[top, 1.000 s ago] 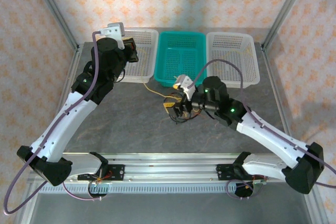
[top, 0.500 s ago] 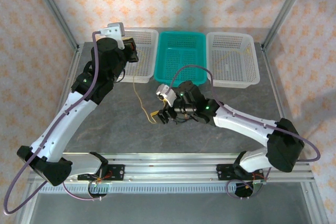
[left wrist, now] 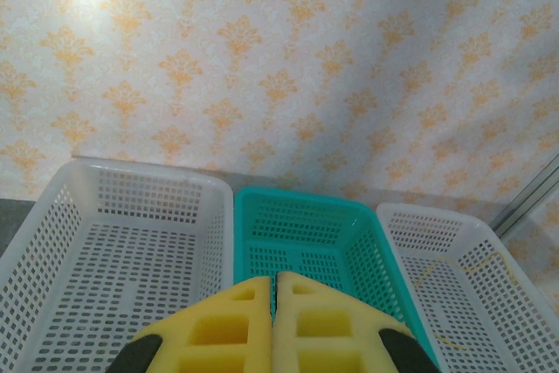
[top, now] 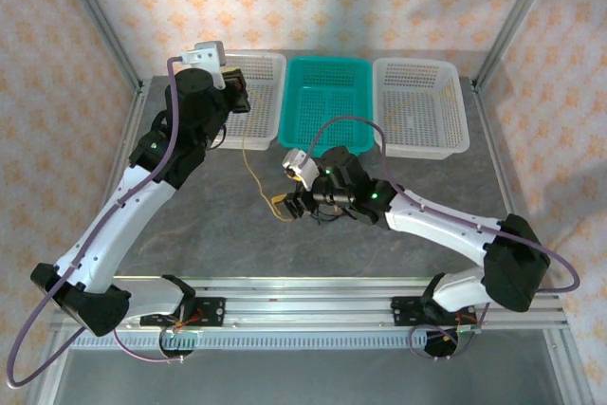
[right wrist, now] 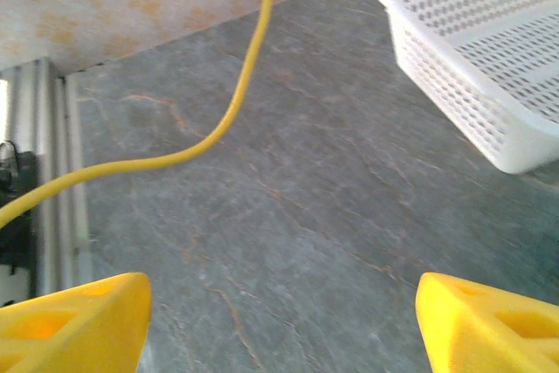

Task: Untangle the cables

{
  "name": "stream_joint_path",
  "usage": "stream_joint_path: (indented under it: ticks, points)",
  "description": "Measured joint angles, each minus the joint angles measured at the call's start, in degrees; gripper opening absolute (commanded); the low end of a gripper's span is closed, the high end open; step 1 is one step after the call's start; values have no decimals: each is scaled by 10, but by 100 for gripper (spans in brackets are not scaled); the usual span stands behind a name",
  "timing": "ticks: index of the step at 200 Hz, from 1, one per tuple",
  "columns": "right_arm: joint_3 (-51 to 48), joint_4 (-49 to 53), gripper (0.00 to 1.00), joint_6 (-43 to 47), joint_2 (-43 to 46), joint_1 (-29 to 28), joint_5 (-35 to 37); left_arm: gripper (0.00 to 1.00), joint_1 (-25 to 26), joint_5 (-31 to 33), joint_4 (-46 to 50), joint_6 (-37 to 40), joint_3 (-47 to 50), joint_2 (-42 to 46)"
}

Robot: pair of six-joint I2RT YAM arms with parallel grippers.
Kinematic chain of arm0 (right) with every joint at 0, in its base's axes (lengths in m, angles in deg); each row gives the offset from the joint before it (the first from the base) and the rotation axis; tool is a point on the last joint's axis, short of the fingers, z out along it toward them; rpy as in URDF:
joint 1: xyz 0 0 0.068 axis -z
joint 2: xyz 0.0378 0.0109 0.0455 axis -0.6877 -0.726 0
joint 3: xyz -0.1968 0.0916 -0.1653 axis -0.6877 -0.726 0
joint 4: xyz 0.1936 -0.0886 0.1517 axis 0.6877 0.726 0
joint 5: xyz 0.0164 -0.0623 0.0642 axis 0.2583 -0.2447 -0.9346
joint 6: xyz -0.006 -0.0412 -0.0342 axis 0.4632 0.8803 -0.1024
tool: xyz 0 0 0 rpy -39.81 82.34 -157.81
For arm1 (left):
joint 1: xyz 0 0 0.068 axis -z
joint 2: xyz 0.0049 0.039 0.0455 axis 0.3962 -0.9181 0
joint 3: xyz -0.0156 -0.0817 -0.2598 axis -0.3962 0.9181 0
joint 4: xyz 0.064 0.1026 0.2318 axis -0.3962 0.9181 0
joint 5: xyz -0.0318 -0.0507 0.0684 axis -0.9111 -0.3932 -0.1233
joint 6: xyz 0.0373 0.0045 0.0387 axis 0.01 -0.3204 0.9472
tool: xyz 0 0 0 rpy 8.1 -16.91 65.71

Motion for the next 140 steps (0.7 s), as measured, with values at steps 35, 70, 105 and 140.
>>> stream_joint_path:
  ticks: [35,70,105,140]
  points:
    - [12,26,75,4,32,0,53,0,0,0,0,0,1,0]
    - [21,28,77,1,79,0,126,0,0,0,0,0,1,0]
    - [25,23,80,0,121,0,131,0,0,0,0,0,1,0]
    - [26,15,83,6,131,0,55,0,0,0,0,0,1,0]
